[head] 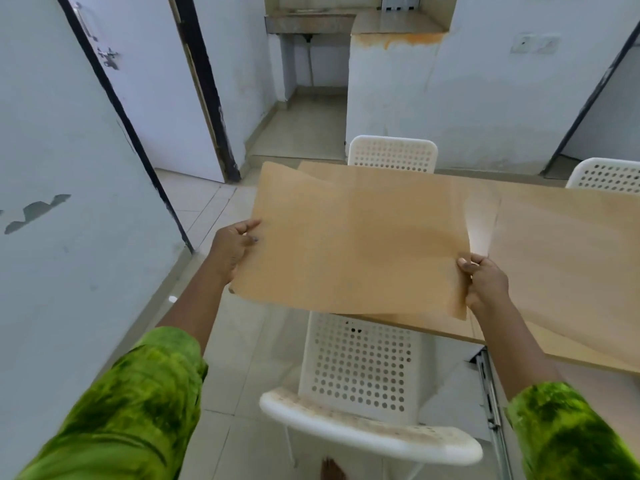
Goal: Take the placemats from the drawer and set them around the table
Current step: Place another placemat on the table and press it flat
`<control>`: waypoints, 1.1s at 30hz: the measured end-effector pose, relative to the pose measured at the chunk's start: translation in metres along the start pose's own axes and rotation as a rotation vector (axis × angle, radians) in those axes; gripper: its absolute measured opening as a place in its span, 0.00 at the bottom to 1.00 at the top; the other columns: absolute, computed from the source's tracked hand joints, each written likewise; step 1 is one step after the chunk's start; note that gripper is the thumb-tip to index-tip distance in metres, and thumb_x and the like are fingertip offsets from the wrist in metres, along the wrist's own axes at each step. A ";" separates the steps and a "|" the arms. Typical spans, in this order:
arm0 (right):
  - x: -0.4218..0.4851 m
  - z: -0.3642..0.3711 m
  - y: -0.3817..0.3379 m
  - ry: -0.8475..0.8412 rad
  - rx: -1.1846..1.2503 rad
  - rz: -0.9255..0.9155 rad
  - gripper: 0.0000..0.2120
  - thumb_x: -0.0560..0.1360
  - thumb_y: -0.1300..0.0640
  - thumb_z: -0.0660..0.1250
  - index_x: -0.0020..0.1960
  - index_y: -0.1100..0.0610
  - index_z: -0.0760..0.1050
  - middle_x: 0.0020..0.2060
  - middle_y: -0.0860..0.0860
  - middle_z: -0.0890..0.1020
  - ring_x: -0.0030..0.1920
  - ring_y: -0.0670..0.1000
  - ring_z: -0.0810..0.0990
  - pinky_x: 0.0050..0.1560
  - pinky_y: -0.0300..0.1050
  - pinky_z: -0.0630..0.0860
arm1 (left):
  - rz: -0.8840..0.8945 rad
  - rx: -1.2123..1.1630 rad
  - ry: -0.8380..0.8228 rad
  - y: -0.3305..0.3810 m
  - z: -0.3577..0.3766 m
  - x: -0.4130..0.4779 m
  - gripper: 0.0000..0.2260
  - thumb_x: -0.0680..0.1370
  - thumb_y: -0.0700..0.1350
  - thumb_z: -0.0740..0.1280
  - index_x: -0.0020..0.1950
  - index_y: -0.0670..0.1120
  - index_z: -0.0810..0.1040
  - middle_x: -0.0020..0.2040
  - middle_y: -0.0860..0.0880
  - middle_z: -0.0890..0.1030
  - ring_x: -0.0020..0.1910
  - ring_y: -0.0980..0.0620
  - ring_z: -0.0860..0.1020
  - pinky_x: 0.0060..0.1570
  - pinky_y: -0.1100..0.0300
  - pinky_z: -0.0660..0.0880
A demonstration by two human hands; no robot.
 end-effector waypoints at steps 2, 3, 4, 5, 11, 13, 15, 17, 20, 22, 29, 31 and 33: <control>0.013 0.007 0.013 0.055 -0.007 0.032 0.09 0.73 0.69 0.64 0.42 0.56 0.75 0.40 0.50 0.78 0.39 0.48 0.76 0.41 0.40 0.75 | -0.012 0.088 -0.042 -0.005 -0.001 0.025 0.24 0.76 0.29 0.59 0.71 0.41 0.67 0.67 0.45 0.71 0.56 0.49 0.71 0.55 0.55 0.71; 0.018 0.009 0.019 0.088 -0.005 0.047 0.09 0.73 0.69 0.64 0.44 0.57 0.76 0.40 0.51 0.79 0.40 0.48 0.76 0.43 0.41 0.76 | -0.015 0.125 -0.056 -0.010 -0.001 0.037 0.25 0.76 0.29 0.60 0.72 0.42 0.66 0.67 0.45 0.70 0.57 0.49 0.71 0.55 0.56 0.70; 0.024 0.013 0.023 0.114 -0.004 0.060 0.08 0.73 0.70 0.64 0.46 0.58 0.77 0.42 0.51 0.79 0.42 0.49 0.77 0.45 0.42 0.76 | -0.022 0.146 -0.057 -0.016 -0.001 0.049 0.26 0.75 0.28 0.59 0.72 0.43 0.66 0.68 0.45 0.70 0.56 0.49 0.71 0.56 0.56 0.71; 0.027 0.015 0.025 0.134 -0.013 0.068 0.09 0.73 0.69 0.64 0.48 0.58 0.77 0.43 0.51 0.79 0.44 0.50 0.77 0.48 0.43 0.76 | -0.031 0.161 -0.048 -0.023 -0.001 0.059 0.26 0.75 0.27 0.58 0.72 0.43 0.67 0.69 0.45 0.71 0.57 0.48 0.72 0.56 0.55 0.72; 0.046 0.025 0.043 0.244 -0.101 0.077 0.07 0.74 0.68 0.65 0.49 0.59 0.76 0.41 0.50 0.77 0.41 0.48 0.75 0.38 0.35 0.71 | -0.087 0.262 -0.023 -0.060 0.012 0.106 0.30 0.72 0.24 0.53 0.70 0.47 0.69 0.71 0.46 0.70 0.60 0.48 0.73 0.53 0.58 0.73; 0.053 0.026 0.048 0.287 -0.157 0.073 0.08 0.74 0.68 0.65 0.40 0.57 0.74 0.39 0.50 0.76 0.39 0.48 0.74 0.37 0.34 0.70 | -0.120 0.287 -0.016 -0.068 0.013 0.116 0.30 0.72 0.24 0.53 0.70 0.46 0.70 0.70 0.45 0.70 0.60 0.48 0.73 0.52 0.60 0.71; 0.058 0.022 0.054 0.318 -0.298 0.074 0.06 0.73 0.66 0.66 0.40 0.57 0.76 0.45 0.53 0.78 0.44 0.51 0.74 0.42 0.38 0.71 | -0.130 0.352 -0.036 -0.078 0.008 0.122 0.30 0.72 0.25 0.52 0.70 0.46 0.70 0.70 0.44 0.70 0.64 0.46 0.72 0.56 0.59 0.71; 0.060 0.021 0.058 0.356 -0.415 0.066 0.06 0.73 0.65 0.67 0.48 0.59 0.78 0.51 0.56 0.79 0.48 0.52 0.74 0.48 0.44 0.72 | -0.116 0.420 -0.081 -0.087 0.000 0.127 0.30 0.72 0.25 0.53 0.71 0.45 0.68 0.70 0.43 0.71 0.66 0.45 0.71 0.61 0.56 0.71; 0.060 0.023 0.064 0.386 -0.548 0.040 0.10 0.73 0.65 0.66 0.53 0.62 0.78 0.54 0.59 0.80 0.49 0.54 0.76 0.51 0.48 0.73 | -0.120 0.464 -0.131 -0.092 -0.006 0.133 0.27 0.73 0.28 0.58 0.72 0.43 0.67 0.70 0.43 0.71 0.67 0.44 0.71 0.64 0.53 0.70; 0.056 0.028 0.066 0.394 -0.674 0.025 0.10 0.73 0.64 0.65 0.53 0.64 0.76 0.51 0.59 0.79 0.48 0.57 0.76 0.49 0.51 0.73 | -0.093 0.549 -0.181 -0.093 -0.006 0.137 0.26 0.75 0.33 0.62 0.73 0.43 0.66 0.68 0.43 0.70 0.65 0.43 0.71 0.63 0.53 0.69; 0.045 0.044 0.071 0.487 -0.997 0.037 0.19 0.74 0.62 0.63 0.65 0.63 0.71 0.65 0.62 0.68 0.63 0.62 0.69 0.59 0.53 0.70 | -0.003 0.819 -0.220 -0.103 0.003 0.143 0.26 0.76 0.35 0.61 0.73 0.39 0.62 0.73 0.44 0.61 0.71 0.44 0.60 0.70 0.55 0.59; 0.042 0.046 0.071 0.494 -1.039 0.040 0.20 0.74 0.62 0.62 0.66 0.63 0.70 0.65 0.62 0.66 0.66 0.62 0.65 0.62 0.53 0.68 | 0.021 0.872 -0.211 -0.105 0.003 0.142 0.25 0.76 0.34 0.60 0.73 0.39 0.62 0.73 0.44 0.61 0.70 0.43 0.59 0.69 0.55 0.60; 0.040 0.047 0.072 0.494 -1.071 0.028 0.20 0.74 0.62 0.63 0.65 0.63 0.70 0.65 0.62 0.66 0.66 0.62 0.64 0.62 0.53 0.67 | 0.039 0.920 -0.212 -0.106 0.003 0.141 0.25 0.76 0.34 0.60 0.73 0.39 0.63 0.73 0.44 0.61 0.69 0.42 0.59 0.67 0.54 0.61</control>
Point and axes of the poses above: each hand's wrist, its own x-axis towards the middle knuckle, its own z-axis out of the palm, y = z × x, the point moved 1 cm from there along x, towards the middle knuckle
